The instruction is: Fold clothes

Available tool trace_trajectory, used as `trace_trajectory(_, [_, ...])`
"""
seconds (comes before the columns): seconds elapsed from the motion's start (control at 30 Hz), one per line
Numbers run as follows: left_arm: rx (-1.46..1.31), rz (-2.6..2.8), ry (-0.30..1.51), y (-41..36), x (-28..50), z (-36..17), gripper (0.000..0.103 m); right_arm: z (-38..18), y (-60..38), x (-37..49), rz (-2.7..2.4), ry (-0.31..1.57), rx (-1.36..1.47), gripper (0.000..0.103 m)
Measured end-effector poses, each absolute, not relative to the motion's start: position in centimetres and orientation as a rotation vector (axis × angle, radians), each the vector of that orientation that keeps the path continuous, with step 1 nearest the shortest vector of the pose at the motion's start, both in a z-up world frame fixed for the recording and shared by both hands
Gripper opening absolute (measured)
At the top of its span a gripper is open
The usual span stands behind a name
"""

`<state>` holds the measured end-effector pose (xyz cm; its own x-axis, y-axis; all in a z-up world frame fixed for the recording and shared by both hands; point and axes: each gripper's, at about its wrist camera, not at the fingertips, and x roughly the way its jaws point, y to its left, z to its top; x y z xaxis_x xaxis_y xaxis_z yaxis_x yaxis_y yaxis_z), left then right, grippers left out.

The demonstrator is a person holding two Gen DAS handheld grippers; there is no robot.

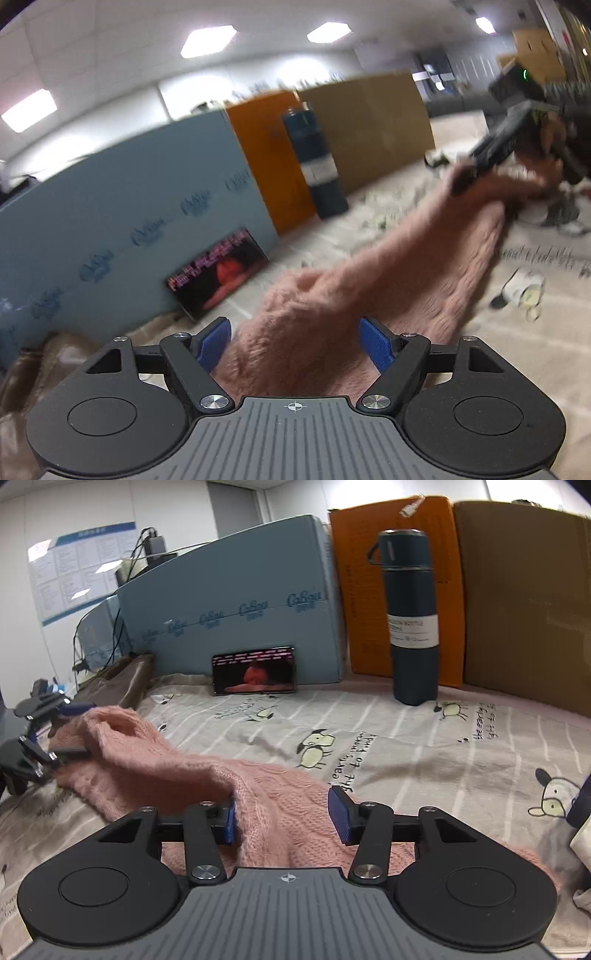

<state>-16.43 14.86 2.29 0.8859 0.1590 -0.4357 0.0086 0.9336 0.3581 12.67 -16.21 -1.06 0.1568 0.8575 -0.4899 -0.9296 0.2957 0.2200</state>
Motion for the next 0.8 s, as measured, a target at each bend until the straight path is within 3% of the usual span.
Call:
trace_trajectory(0.33, [0.032, -0.091, 0.63, 20.3, -11.9, 3.2, 0.076, -0.9, -18.4, 13.4, 1.101, 0.569, -0.14, 0.066])
trace_trajectory(0.37, [0.026, -0.132, 0.645, 20.3, -11.7, 3.5, 0.065, -0.7, -18.8, 13.1, 1.076, 0.547, -0.162, 0.068])
trace_trajectory(0.4, [0.032, -0.167, 0.656, 20.0, -11.6, 3.6, 0.037, -0.5, -19.3, 12.6, 1.058, 0.524, -0.181, 0.07])
trace_trajectory(0.43, [0.04, -0.201, 0.666, 19.7, -11.5, 3.7, 0.024, -0.4, -20.0, 12.0, 1.051, 0.504, -0.193, 0.073])
trace_trajectory(0.5, [0.01, -0.273, 0.689, 19.5, -11.6, 3.7, 0.012, -0.3, -21.8, 11.1, 1.038, 0.475, -0.199, 0.078])
trace_trajectory(0.67, [-0.401, -0.424, 0.608, 24.3, -12.2, 3.7, 0.012, -0.8, -26.4, 10.2, 0.941, 0.472, -0.168, 0.083])
trace_trajectory(0.8, [-0.469, -0.296, 0.677, 26.1, -11.3, 1.5, 0.017, -1.6, -29.3, 9.5, 0.881, 0.482, -0.121, 0.083])
